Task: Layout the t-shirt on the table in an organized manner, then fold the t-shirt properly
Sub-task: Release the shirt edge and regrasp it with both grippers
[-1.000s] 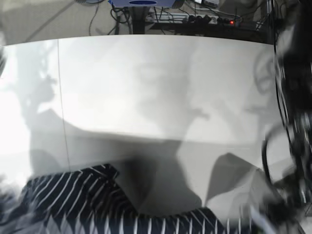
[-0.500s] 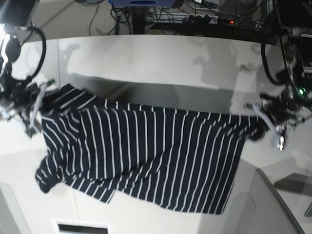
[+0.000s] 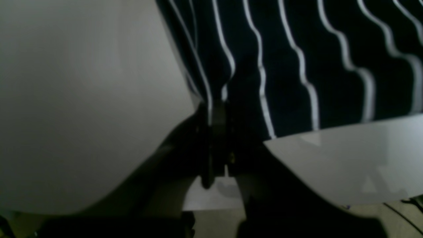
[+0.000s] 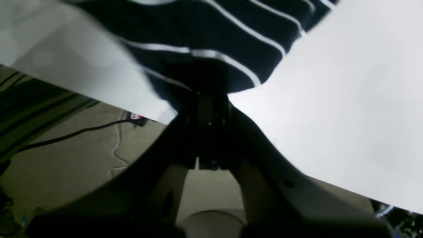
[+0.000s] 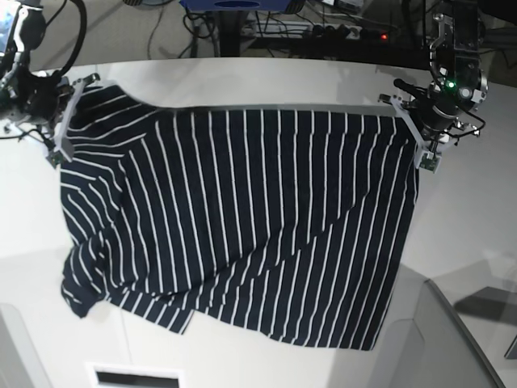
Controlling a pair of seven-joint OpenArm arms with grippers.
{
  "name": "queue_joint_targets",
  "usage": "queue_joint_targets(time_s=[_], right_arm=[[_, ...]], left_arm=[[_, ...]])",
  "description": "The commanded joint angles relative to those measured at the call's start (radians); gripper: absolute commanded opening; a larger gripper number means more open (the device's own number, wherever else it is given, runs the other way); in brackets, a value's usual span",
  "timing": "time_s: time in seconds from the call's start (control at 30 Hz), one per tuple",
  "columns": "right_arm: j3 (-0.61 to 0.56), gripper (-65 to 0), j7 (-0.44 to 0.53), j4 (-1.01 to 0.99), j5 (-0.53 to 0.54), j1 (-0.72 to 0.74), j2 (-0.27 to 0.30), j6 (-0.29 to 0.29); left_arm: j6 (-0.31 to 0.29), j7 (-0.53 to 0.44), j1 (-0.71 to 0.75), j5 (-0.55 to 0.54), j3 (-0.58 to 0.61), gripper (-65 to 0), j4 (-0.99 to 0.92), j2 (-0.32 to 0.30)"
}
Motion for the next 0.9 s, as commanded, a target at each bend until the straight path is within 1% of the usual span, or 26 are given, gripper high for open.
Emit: queue_joint_targets(time_s=[0.0, 0.1, 0.33, 0.43, 0.5, 0.57, 0.6, 0.63, 0.67, 0.7, 0.73, 0.77, 0.8, 0.87], right_arm=[[0.008, -64.4, -0.001, 0.016, 0.002, -0.006, 0.014, 0.001], [0.005, -64.4, -0.001, 0.001, 0.002, -0.017, 0.014, 0.001], [0.003, -64.4, -0.011, -0.062, 0.005, -0.038, 0.013, 0.001], [0.011, -62.9, -0.011, -0.090, 0.002, -0.043, -0.023, 0.001], [0.011, -57.6, -0.011, -0.099, 0.007, -0.047, -0.035, 0.001], [0.011, -44.9, -0.017, -0.098, 0.007, -0.049, -0.053, 0.001], [0.011, -36.5, -0.030, -0.094, 0.007, -0.050, -0.063, 0.001], [0.013, -29.0, -0.040, -0.091, 0.007, -0.055, -0.069, 0.001], [0.013, -22.2, -0.042, -0.078, 0.007, -0.059, -0.070, 0.001], [0.017, -17.7, -0.042, -0.061, 0.007, -0.064, -0.075, 0.001], [0.045, -14.9, -0.047, -0.036, 0.005, -0.066, -0.078, 0.001], [0.077, -14.4, -0.048, -0.010, 0.003, -0.070, -0.083, 0.001], [0.106, -14.4, -0.048, 0.010, 0.002, -0.072, -0.093, 0.001], [0.168, -14.3, -0.048, 0.062, 0.000, -0.072, -0.099, 0.001]], left_arm=[[0.007, -0.018, 0.004, 0.019, -0.008, -65.0, 0.009, -0.009], [0.007, -0.020, 0.010, 0.036, -0.005, -65.0, -0.026, -0.009], [0.010, -0.021, 0.015, 0.023, -0.001, -65.0, -0.078, -0.007], [0.010, -0.021, 0.015, 0.023, 0.001, -65.0, -0.090, -0.006], [0.008, -0.018, 0.013, 0.023, -0.005, -65.0, -0.090, 0.002], [0.010, -0.015, 0.012, 0.031, -0.008, -65.0, -0.083, 0.014], [0.011, -0.015, 0.012, 0.031, -0.010, -65.0, -0.083, 0.019], [0.011, -0.015, 0.015, 0.031, -0.010, -61.7, -0.083, 0.019], [0.011, -0.013, 0.016, 0.031, -0.010, -52.2, -0.083, 0.019], [0.011, -0.013, 0.018, 0.031, -0.010, -43.8, -0.083, 0.020], [0.011, -0.013, 0.023, 0.031, -0.016, -34.7, -0.083, 0.020], [0.011, -0.013, 0.036, 0.026, -0.039, -26.5, -0.083, 0.022], [0.011, -0.013, 0.046, 0.022, -0.063, -20.7, -0.078, 0.031], [0.011, -0.013, 0.055, 0.031, -0.136, -11.5, -0.058, 0.063]])
